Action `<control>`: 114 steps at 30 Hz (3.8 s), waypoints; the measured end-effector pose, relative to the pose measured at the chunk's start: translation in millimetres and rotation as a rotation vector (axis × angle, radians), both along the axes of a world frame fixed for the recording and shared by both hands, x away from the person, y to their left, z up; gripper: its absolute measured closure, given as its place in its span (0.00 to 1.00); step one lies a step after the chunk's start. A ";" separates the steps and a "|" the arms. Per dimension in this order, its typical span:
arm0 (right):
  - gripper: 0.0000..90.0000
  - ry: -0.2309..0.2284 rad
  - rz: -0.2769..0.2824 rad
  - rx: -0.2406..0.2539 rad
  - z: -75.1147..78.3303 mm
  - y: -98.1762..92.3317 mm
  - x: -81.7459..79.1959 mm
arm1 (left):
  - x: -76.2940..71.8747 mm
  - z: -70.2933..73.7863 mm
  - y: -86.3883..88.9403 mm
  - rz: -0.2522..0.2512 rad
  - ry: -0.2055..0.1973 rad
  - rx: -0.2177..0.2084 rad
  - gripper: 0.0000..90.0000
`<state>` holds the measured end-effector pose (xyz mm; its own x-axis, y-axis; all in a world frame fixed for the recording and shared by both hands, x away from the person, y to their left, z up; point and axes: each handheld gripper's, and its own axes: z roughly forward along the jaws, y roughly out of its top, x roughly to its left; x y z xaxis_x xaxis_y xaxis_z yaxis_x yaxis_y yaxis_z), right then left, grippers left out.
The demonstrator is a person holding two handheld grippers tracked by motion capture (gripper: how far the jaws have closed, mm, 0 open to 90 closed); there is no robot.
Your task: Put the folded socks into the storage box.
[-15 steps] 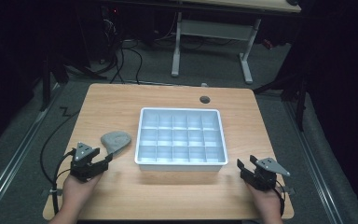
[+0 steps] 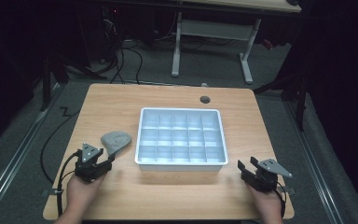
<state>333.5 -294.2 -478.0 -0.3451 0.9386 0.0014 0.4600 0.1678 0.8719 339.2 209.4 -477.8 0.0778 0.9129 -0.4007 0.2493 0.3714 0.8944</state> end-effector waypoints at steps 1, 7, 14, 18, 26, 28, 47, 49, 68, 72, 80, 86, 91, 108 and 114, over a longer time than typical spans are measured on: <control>0.47 0.000 0.000 0.000 0.0 0.0 0.0 | 0.0 0.0 0.0 0.000 0.000 0.000 0.50; 0.49 -0.024 0.023 -0.023 4.0 -3.0 -10.8 | -9.7 4.3 -14.1 -0.113 0.007 -0.011 0.62; 0.52 -0.024 0.022 0.018 5.0 -4.0 -5.1 | 12.7 13.0 -24.6 -0.097 0.010 0.022 0.75; 0.51 -0.009 0.038 0.005 0.3 -3.0 -0.3 | 45.2 11.2 -40.8 -0.075 0.000 0.036 0.70; 0.51 -0.028 0.063 0.010 2.2 -2.1 -5.6 | 53.9 -22.0 -38.1 -0.063 0.134 0.061 0.76; 0.51 -0.026 0.062 0.012 2.3 -2.3 -5.1 | 50.5 -26.2 -32.7 -0.067 0.173 0.044 0.75; 0.51 -0.032 0.069 0.016 3.6 -0.9 -3.6 | 85.4 -19.5 -38.9 -0.025 0.187 0.082 0.77; 0.51 -0.033 0.066 0.021 3.9 -2.4 -3.3 | 80.7 -24.8 -37.4 -0.030 0.199 0.074 0.77; 0.51 -0.043 0.065 0.022 7.2 -2.3 -6.4 | -33.3 -4.2 0.6 -0.294 0.348 0.107 0.76; 0.50 -0.042 0.067 0.022 7.7 -1.7 -6.8 | -38.3 10.7 11.0 -0.286 0.336 0.175 0.64; 0.49 -0.028 0.078 0.021 6.0 0.5 -5.7 | -9.6 9.4 17.2 -0.237 0.491 0.262 0.26; 0.49 -0.026 0.080 0.026 5.9 -0.4 -5.9 | 18.3 4.8 -0.6 -0.251 0.634 0.309 0.18; 0.49 -0.026 0.079 0.032 5.7 -2.7 -5.5 | 28.3 -3.9 -9.9 -0.261 0.686 0.370 0.18; 0.49 -0.036 0.086 0.039 7.3 -3.1 -5.4 | 46.4 -2.0 -11.0 -0.335 0.793 0.192 0.75; 0.49 -0.032 0.085 0.046 6.8 -3.7 -4.9 | 42.4 22.7 -18.6 -0.321 0.737 0.154 0.77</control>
